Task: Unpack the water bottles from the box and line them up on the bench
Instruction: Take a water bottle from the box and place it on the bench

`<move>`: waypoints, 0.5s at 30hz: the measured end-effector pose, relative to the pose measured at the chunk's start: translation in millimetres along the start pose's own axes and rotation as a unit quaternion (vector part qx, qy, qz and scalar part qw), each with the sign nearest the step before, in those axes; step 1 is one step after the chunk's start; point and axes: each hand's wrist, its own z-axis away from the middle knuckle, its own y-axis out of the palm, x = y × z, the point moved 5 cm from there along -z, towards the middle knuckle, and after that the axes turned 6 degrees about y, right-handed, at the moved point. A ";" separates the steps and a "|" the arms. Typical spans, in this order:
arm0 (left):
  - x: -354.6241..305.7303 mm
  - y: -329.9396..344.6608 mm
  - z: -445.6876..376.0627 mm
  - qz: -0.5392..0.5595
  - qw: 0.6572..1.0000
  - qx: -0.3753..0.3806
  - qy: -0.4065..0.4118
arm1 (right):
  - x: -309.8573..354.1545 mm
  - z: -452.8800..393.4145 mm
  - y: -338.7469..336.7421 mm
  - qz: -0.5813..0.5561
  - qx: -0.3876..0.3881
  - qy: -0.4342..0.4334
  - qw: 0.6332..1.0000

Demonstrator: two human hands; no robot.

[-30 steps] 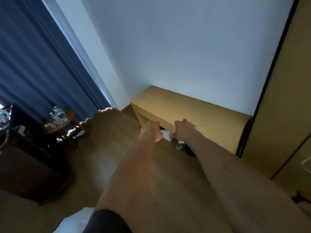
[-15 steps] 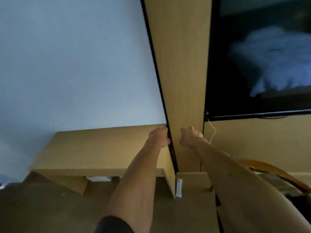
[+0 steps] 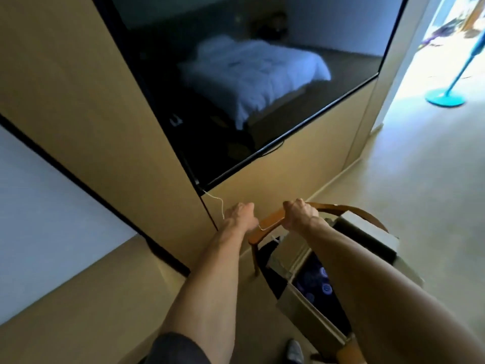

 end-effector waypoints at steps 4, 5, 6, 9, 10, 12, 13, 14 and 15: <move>-62.1 23.3 -33.0 0.004 0.998 0.047 0.048 | -62.6 -18.9 4.2 -0.033 0.005 0.043 0.999; -76.1 25.5 -39.6 0.003 0.997 0.052 0.057 | -75.7 -24.0 4.9 -0.039 0.008 0.049 0.998; -88.9 26.7 -45.7 0.001 0.996 0.055 0.065 | -88.0 -28.5 5.1 -0.043 0.011 0.055 0.998; -122.0 31.8 -64.1 -0.010 0.994 0.070 0.079 | -123.8 -38.9 11.3 -0.085 0.025 0.071 0.993; -133.0 33.9 -69.8 -0.015 0.994 0.074 0.085 | -136.5 -41.7 15.2 -0.115 0.024 0.078 0.990; -155.0 39.4 -78.0 -0.035 0.991 0.087 0.100 | -161.6 -39.7 23.2 -0.158 0.029 0.099 0.982; -166.0 43.2 -80.9 -0.051 0.988 0.092 0.109 | -173.8 -36.0 29.0 -0.163 0.039 0.108 0.980; -177.0 47.0 -83.7 -0.067 0.986 0.096 0.117 | -186.6 -31.9 36.1 -0.167 0.049 0.118 0.978; -187.1 50.7 -86.5 -0.076 0.984 0.101 0.122 | -199.3 -28.2 42.9 -0.176 0.058 0.128 0.974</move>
